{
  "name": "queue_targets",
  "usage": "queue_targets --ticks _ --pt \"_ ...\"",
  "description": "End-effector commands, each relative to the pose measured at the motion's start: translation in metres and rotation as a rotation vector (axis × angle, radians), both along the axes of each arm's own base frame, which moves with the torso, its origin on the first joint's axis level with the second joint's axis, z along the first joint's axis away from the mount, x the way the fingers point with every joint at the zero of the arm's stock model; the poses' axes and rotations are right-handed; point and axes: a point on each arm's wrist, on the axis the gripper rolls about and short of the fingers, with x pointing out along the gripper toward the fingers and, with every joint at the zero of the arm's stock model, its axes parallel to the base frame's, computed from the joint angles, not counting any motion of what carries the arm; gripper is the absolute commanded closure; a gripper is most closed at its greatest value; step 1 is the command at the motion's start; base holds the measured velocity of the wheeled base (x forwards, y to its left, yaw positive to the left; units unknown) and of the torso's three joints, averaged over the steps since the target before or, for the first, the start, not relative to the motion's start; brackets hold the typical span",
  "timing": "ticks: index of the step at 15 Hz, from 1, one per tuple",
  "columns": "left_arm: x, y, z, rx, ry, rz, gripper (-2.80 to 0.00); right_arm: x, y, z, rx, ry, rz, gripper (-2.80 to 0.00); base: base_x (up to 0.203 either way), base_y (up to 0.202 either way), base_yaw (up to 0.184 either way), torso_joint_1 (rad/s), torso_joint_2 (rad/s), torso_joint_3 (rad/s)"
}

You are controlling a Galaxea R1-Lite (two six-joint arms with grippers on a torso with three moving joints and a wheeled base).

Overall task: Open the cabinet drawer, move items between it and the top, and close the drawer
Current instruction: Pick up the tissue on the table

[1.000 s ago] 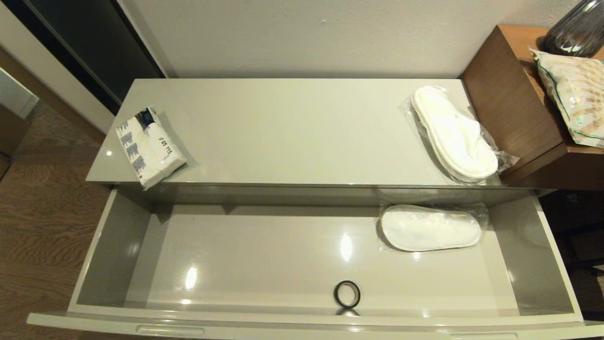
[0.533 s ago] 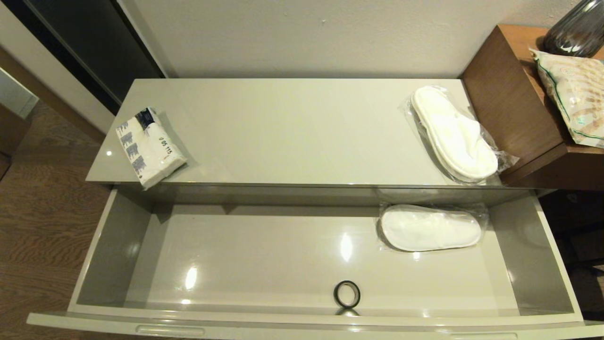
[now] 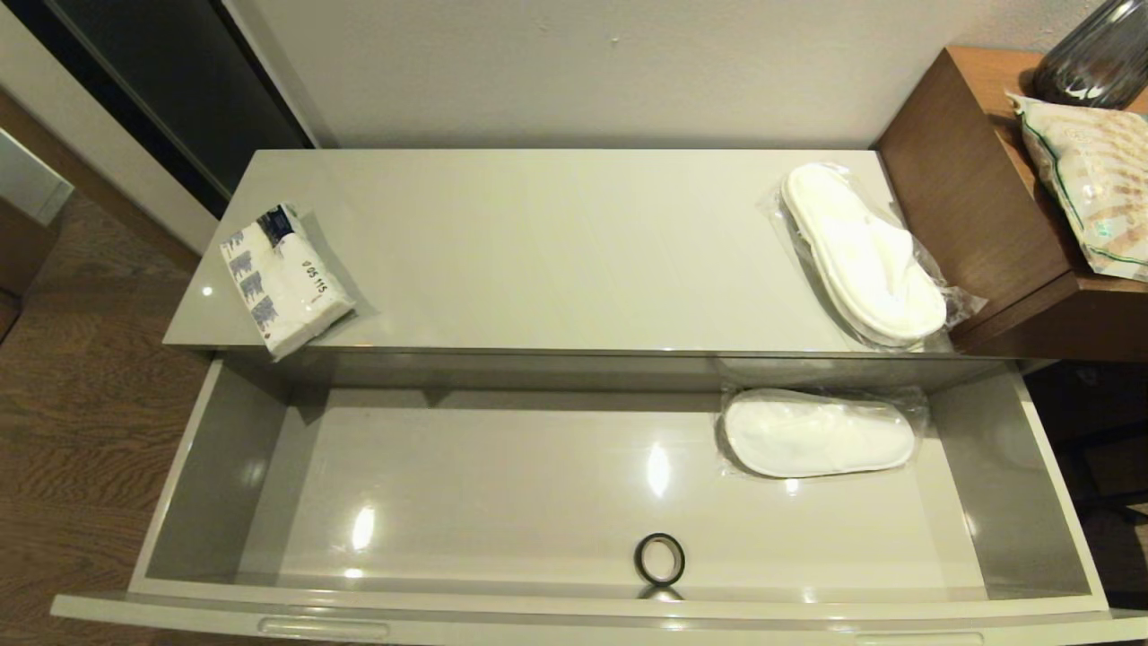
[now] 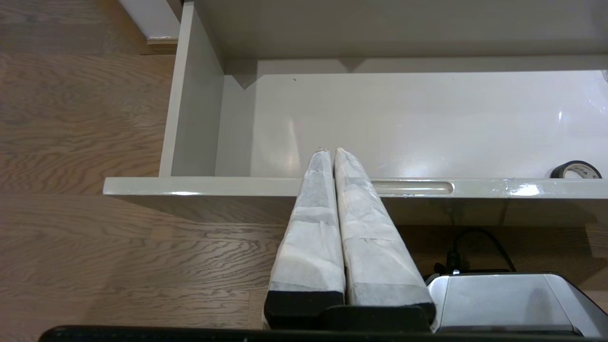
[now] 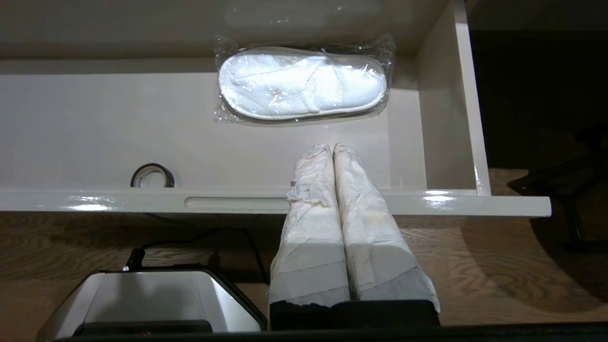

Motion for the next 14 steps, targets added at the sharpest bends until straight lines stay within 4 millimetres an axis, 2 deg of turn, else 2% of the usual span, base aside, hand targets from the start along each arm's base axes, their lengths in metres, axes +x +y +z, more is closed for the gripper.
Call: queue_targets --ticks 1,14 --pt "0.0001 0.0 0.0 0.001 0.001 0.0 0.0 0.0002 0.0 0.0001 0.0 0.003 0.001 0.0 0.0 0.0 0.0 0.0 0.0 0.0" --pt "0.0001 0.0 0.0 0.001 0.001 0.0 0.0 0.0002 0.0 0.0 0.0 0.003 0.001 0.0 0.0 0.0 0.0 0.0 0.0 0.0"
